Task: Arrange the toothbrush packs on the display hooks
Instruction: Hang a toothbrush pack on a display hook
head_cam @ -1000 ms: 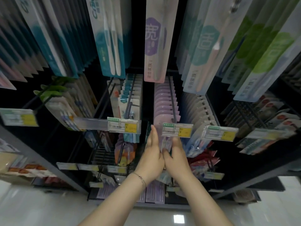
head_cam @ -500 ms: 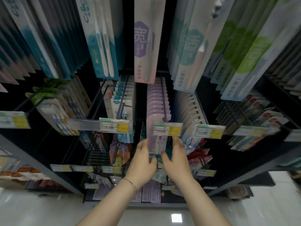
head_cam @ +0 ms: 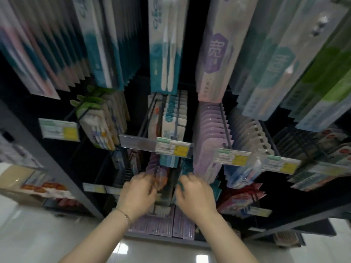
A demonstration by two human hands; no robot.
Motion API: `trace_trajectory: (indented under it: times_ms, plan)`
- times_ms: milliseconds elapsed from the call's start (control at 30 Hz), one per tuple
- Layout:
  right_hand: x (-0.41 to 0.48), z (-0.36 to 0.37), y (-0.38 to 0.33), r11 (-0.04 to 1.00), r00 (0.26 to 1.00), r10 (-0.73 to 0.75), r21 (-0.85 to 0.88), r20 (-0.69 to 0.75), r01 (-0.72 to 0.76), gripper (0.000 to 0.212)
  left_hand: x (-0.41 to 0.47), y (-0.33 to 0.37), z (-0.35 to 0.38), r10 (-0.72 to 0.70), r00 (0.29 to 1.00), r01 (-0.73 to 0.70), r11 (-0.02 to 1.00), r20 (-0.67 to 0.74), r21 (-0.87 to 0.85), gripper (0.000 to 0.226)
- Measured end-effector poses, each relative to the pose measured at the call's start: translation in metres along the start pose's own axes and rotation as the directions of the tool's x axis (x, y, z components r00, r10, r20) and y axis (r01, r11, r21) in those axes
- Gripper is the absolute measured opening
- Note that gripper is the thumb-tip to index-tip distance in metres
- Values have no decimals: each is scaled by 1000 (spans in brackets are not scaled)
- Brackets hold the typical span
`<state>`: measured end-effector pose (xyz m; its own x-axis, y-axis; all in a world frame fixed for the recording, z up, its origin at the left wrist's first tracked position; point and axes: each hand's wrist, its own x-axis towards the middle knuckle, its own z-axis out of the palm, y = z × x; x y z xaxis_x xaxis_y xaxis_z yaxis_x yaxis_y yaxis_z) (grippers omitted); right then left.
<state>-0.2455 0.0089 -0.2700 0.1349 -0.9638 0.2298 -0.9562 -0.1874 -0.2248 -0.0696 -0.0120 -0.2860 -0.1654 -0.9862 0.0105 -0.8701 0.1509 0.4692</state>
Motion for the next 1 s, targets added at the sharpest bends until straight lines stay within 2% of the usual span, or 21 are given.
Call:
trace_trajectory:
  times_ms: [100, 300, 433, 567, 700, 767, 867, 933, 1000]
  plan:
    - [18, 17, -39, 998, 998, -1, 67, 56, -3, 11, 3, -42, -23, -42, 999, 41, 998, -11, -46, 30]
    - [65, 48, -122, 927, 971, 50, 350, 234, -133, 52, 18, -125, -74, -98, 995, 91, 981, -28, -172, 45]
    - [96, 64, -173, 824, 979, 88, 539, 184, -175, 69, 33, -158, -97, -105, 990, 78, 964, -93, -254, 57]
    - [126, 74, -209, 673, 981, 150, 714, 121, -191, 87, 50, -173, -115, 32, 985, -96, 920, -170, -380, 61]
    - [145, 84, -226, 656, 984, 169, 738, 56, -155, 89, 66, -177, -124, 27, 987, -107, 852, -161, -513, 83]
    - [150, 87, -231, 623, 982, 189, 769, 31, -144, 89, 70, -169, -131, 21, 989, -108, 790, -149, -604, 72]
    - [153, 92, -234, 619, 980, 196, 771, 34, -150, 82, 74, -166, -131, -52, 998, 12, 762, -43, -647, 30]
    - [153, 91, -232, 595, 957, 267, 762, 114, -257, 76, 77, -170, -128, -94, 995, 86, 747, 23, -660, 14]
    - [155, 92, -227, 577, 919, 311, 721, 243, -385, 72, 81, -175, -124, -92, 994, 103, 740, 52, -664, 10]
